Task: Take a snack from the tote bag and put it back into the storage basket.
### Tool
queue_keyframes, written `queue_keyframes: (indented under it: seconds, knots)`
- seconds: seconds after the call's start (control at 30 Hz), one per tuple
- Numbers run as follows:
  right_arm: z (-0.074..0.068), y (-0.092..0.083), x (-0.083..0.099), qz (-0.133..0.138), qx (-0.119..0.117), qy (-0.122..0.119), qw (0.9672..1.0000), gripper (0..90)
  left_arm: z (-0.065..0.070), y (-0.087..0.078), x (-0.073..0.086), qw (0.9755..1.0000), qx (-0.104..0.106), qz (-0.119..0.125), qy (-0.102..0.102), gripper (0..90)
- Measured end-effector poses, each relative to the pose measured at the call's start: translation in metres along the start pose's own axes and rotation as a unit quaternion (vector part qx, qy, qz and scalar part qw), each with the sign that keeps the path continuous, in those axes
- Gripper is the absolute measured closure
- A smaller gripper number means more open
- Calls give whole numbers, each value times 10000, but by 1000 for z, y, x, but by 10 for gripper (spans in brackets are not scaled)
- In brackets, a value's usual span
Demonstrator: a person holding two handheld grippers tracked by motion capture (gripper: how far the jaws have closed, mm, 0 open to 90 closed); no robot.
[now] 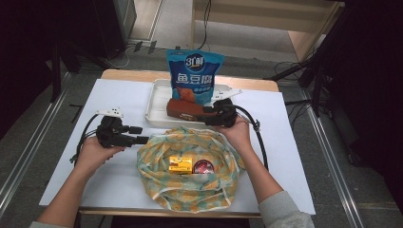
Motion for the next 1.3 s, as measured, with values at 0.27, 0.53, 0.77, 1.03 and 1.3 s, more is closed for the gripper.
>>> queue_keyframes:
  seconds: [0.27, 0.53, 0.77, 1.03, 1.3]
  knots:
    - [-3, 10, -1, -57, -37, 88, 9999, 709, 0, 0, 0, 10000, -6, -15, 21, 377]
    - [-9, 23, 0, -305, -195, 117, 9993, 900, 0, 0, 0, 10000, -8, -18, 26, 377]
    - [-6, 37, 3, -572, -121, 199, 9981, 900, 0, 1, 0, 10000, -15, -23, 26, 377]
    - [-1, 47, -5, -623, -85, 249, 9977, 900, 0, 0, 0, 10000, -21, -30, 32, 377]
    - [-2, 56, -6, -654, 24, 201, 9977, 900, 0, 1, 0, 10000, -3, -28, 41, 377]
Point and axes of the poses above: each handheld gripper's, and its own axes: y roughly forward along the jaws, x roughly out of its underside, z roughly to its right, the point moved 3 cm from there along y, roughly forward along the jaws, and after that the axes turned 12 degrees about -y, right-handed, at the moved point
